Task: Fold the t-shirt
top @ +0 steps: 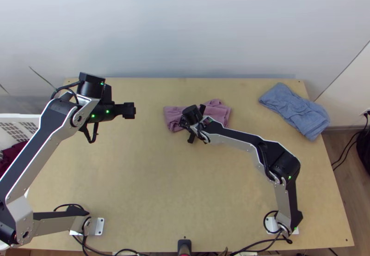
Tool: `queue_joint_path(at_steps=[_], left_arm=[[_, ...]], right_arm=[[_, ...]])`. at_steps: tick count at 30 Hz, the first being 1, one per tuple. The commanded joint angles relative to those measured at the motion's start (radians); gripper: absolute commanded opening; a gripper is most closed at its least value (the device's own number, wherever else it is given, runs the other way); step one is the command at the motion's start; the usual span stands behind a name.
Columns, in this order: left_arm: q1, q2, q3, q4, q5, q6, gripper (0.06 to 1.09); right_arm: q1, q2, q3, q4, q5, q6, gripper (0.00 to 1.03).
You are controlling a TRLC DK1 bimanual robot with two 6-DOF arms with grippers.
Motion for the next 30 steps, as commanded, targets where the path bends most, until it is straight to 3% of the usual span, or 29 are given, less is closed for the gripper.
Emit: queue_joint_path(at_steps=[1, 6, 10, 20, 30], left_arm=[[0.003, 0.001, 0.007, 0.005, 0.001, -0.002, 1.04], [0.003, 0.001, 0.022, 0.016, 0.001, -0.003, 1.04], [0.003, -0.002, 0.038, 0.016, 0.000, -0.005, 1.04], [0.013, -0.029, 0.036, 0.007, 0.000, -0.007, 1.04], [0.030, -0.061, -0.010, -0.003, 0.000, -0.008, 1.04]], right_arm=[[0.002, -0.061, -0.073, 0.124, 0.066, 0.010, 0.03], [0.002, -0.156, -0.136, 0.282, 0.137, 0.013, 0.03], [-0.017, -0.244, -0.154, 0.327, 0.175, 0.026, 0.03], [-0.089, -0.483, -0.176, 0.327, 0.263, 0.062, 0.03], [-0.313, -0.787, -0.240, 0.264, 0.312, 0.123, 0.03]])
